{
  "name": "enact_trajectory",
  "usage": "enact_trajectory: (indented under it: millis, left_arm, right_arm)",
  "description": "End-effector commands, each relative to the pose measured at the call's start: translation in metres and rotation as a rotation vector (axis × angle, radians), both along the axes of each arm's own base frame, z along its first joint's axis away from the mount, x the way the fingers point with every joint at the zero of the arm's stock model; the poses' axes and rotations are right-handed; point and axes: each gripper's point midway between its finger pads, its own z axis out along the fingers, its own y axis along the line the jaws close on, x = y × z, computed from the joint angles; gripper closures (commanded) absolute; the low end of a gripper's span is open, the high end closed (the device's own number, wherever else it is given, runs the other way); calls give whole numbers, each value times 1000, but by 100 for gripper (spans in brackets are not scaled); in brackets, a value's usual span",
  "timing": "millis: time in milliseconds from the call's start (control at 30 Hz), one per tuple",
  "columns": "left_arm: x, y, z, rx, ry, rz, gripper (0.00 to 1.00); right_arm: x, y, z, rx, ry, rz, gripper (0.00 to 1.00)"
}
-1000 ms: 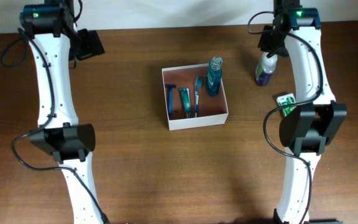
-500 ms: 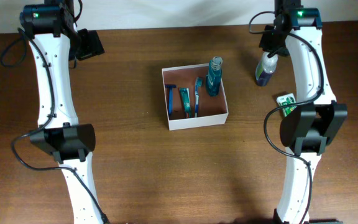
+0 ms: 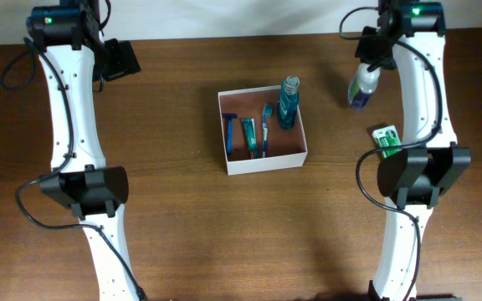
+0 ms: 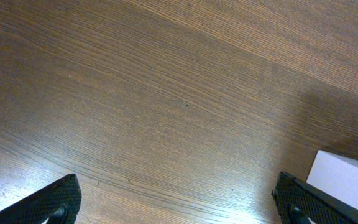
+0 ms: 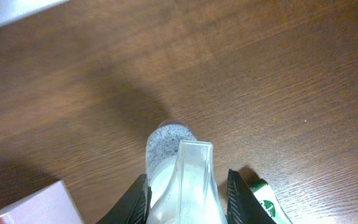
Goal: Pack container
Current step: 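Lift the pump bottle and carry it over the box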
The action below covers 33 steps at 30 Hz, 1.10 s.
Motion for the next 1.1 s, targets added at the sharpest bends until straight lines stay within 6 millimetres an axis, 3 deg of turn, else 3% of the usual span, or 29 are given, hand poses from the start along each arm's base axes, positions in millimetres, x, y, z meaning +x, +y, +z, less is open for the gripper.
enact_trajectory:
  millis: [0, 167, 333, 433, 733, 900, 1067]
  left_arm:
    - [0, 3, 9, 10, -25, 1, 1]
    - [0, 3, 9, 10, -25, 1, 1]
    - [0, 3, 9, 10, -25, 1, 1]
    - [0, 3, 9, 10, -25, 1, 1]
    - [0, 3, 9, 10, -25, 1, 1]
    - [0, 3, 9, 10, -25, 1, 1]
    - [0, 3, 9, 10, -25, 1, 1]
  right_arm:
    - [3, 5, 48, 28, -115, 31, 75]
    - [-16, 16, 86, 72, -157, 73, 75]
    - [-49, 18, 113, 74, -155, 76, 75]
    - [-55, 41, 135, 165, -213, 176, 76]
    - [-84, 68, 186, 183, -321, 249, 76]
    - [-103, 95, 212, 186, -376, 318, 75]
    - [-118, 122, 220, 198, -375, 383, 75]
